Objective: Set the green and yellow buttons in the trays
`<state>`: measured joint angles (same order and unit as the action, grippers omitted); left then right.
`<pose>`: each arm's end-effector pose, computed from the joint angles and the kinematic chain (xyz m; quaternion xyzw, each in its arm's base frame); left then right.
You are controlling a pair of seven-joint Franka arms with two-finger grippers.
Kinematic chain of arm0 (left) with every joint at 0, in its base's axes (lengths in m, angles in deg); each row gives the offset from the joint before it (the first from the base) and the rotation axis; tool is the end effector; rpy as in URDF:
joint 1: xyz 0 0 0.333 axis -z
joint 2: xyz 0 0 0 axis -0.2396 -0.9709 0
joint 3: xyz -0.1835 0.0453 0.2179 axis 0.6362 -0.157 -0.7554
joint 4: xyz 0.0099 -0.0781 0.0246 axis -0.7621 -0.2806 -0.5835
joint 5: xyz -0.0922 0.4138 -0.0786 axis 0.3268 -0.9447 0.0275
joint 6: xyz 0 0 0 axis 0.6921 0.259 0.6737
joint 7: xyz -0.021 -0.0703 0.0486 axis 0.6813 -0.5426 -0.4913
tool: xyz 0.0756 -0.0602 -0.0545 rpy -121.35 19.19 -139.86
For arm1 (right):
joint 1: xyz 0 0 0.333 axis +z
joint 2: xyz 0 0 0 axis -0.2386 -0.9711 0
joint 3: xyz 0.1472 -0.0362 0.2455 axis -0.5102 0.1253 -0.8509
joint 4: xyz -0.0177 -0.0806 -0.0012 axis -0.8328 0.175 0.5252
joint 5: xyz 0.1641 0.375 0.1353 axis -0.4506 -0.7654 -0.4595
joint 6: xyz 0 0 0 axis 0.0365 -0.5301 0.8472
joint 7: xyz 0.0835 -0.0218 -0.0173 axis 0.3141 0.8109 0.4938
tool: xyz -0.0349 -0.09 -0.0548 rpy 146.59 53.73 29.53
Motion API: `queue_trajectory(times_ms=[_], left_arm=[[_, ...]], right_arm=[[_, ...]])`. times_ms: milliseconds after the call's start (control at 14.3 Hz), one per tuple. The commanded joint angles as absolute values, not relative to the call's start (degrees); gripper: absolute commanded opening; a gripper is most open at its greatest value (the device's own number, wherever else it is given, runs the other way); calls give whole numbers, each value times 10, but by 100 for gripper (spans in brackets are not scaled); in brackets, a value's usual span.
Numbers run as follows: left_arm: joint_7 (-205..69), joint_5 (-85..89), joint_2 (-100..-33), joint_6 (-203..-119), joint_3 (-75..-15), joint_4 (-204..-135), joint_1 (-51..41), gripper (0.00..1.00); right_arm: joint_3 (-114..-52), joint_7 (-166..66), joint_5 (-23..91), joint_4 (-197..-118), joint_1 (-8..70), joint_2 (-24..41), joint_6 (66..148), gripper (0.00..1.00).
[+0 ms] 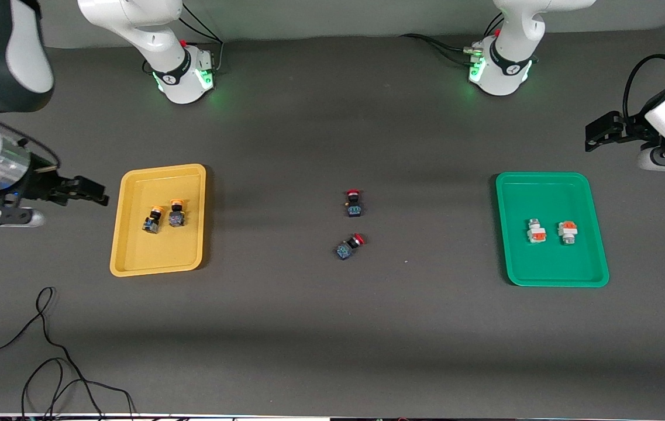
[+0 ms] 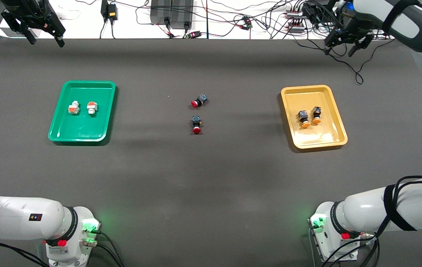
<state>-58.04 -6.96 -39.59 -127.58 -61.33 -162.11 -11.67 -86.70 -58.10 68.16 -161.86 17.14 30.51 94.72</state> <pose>0.5729 -0.0376 0.5829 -0.9964 0.0630 0.0574 0.0031 0.6034 0.0225 0.4791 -0.9994 0.0191 0.0142 0.0251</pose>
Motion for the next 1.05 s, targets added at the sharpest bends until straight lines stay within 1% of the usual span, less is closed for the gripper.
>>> queue_trajectory(times_ms=[0,140,209,488,628,837,977], left_arm=[[-589,-60,-395,-1274,-615,-1616,-115,100],[-589,-60,-394,-1272,-615,-1615,-115,100],[-588,-60,-394,-1272,-615,-1615,-115,100],[-583,-60,-393,-1268,-616,-1616,-116,100],[-582,-60,-393,-1269,-616,-1616,-116,100],[-582,-60,-394,-1269,-616,-1616,-116,100],[-582,-60,-393,-1268,-616,-1616,-116,100]], right_arm=[[-832,-584,695,-1569,210,302,905,100],[-797,-578,688,-1520,227,299,857,100],[-796,-579,686,-1503,227,297,843,100],[-799,-578,685,-1490,213,301,828,100],[-807,-575,684,-1464,200,301,792,100],[-802,-575,684,-1458,212,295,786,100],[-776,-575,684,-1458,244,295,785,100]])
